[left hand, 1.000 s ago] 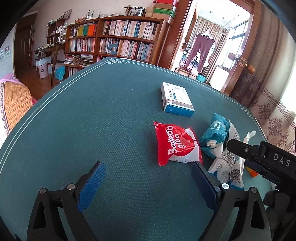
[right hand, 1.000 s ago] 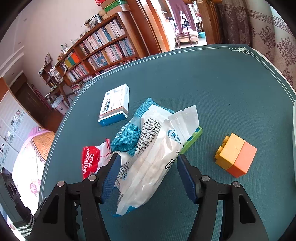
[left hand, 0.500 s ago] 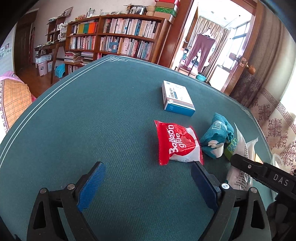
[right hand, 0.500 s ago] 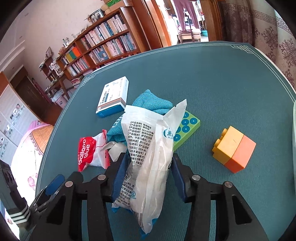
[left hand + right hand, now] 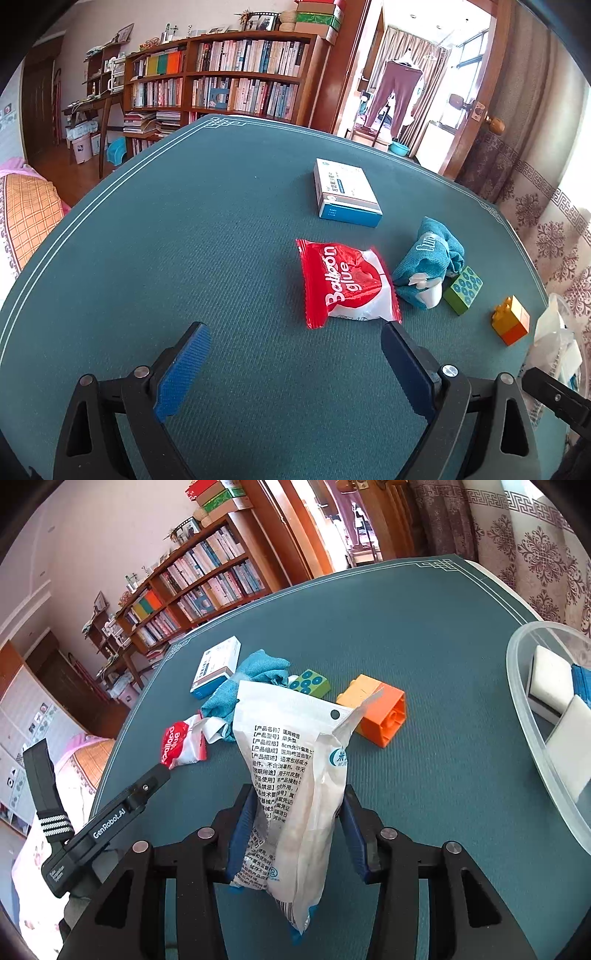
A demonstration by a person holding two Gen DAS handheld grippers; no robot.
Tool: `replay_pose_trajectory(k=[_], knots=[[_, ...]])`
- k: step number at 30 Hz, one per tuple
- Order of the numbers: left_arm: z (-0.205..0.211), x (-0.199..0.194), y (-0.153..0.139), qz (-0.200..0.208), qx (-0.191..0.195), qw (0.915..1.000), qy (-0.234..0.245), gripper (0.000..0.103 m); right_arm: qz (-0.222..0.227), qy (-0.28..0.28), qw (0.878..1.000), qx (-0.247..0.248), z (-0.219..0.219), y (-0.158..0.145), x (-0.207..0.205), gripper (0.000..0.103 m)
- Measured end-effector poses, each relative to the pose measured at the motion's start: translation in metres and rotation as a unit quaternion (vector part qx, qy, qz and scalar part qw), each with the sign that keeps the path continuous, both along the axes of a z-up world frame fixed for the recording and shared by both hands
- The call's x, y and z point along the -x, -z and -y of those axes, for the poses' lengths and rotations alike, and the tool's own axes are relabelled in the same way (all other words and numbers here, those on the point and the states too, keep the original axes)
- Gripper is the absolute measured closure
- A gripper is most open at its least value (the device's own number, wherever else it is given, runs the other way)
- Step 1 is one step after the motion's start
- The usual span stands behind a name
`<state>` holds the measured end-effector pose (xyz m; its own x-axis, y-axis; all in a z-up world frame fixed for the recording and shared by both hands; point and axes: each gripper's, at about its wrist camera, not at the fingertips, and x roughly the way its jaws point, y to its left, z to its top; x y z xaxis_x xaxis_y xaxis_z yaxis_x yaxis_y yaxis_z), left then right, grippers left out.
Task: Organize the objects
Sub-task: 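Grasp the white wrapped wipes bag with the right gripper and lift it, then grasp the teal knitted cloth bundle with the left gripper while the right holds the bag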
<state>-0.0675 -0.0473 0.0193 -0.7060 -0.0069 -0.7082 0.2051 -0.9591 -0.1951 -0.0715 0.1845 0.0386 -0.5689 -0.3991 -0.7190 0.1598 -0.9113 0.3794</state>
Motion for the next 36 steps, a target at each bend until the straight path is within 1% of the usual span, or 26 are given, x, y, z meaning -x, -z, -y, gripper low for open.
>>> replay_pose_trajectory(k=[4, 10, 13, 15, 18, 25, 29, 30, 31, 35, 36], knots=[[-0.01, 0.006, -0.004, 0.007, 0.007, 0.9998, 0.019, 0.007, 0.0, 0.004, 1.0, 0.015, -0.013, 0.0, -0.007, 0.056], [-0.037, 0.023, -0.022, 0.001, 0.053, 0.9973, 0.05, 0.007, 0.0, 0.009, 0.999, 0.036, -0.026, 0.004, -0.01, 0.056], [-0.052, 0.039, -0.029, -0.004, 0.078, 0.9946, 0.069, 0.007, 0.0, 0.011, 0.999, 0.047, -0.032, 0.006, -0.012, 0.056], [-0.06, 0.051, -0.03, -0.001, 0.086, 0.9928, 0.084, 0.007, 0.0, 0.011, 0.999, 0.051, -0.036, 0.008, -0.014, 0.056], [-0.069, 0.07, -0.027, 0.009, 0.084, 0.9913, 0.101, 0.008, 0.001, 0.009, 0.999, 0.052, -0.039, 0.011, -0.016, 0.056], [-0.08, 0.095, -0.017, 0.03, 0.088, 0.9883, 0.121, 0.022, 0.006, 0.003, 0.999, 0.04, -0.039, 0.019, -0.014, 0.056], [-0.083, 0.104, -0.011, 0.038, 0.089, 0.9871, 0.127, 0.022, 0.011, -0.002, 0.999, 0.039, -0.038, 0.024, -0.012, 0.056], [-0.083, 0.105, -0.01, 0.04, 0.089, 0.987, 0.128, 0.024, 0.01, -0.004, 0.999, 0.036, -0.037, 0.024, -0.012, 0.056], [-0.083, 0.106, -0.009, 0.042, 0.087, 0.9869, 0.129, 0.028, 0.009, -0.005, 0.999, 0.031, -0.036, 0.024, -0.012, 0.056], [-0.083, 0.111, -0.002, 0.052, 0.077, 0.9878, 0.125, 0.032, 0.003, -0.009, 1.0, 0.006, -0.029, 0.023, -0.016, 0.056], [-0.082, 0.11, -0.001, 0.053, 0.073, 0.988, 0.126, 0.034, 0.002, -0.011, 1.0, -0.001, -0.027, 0.023, -0.017, 0.055]])
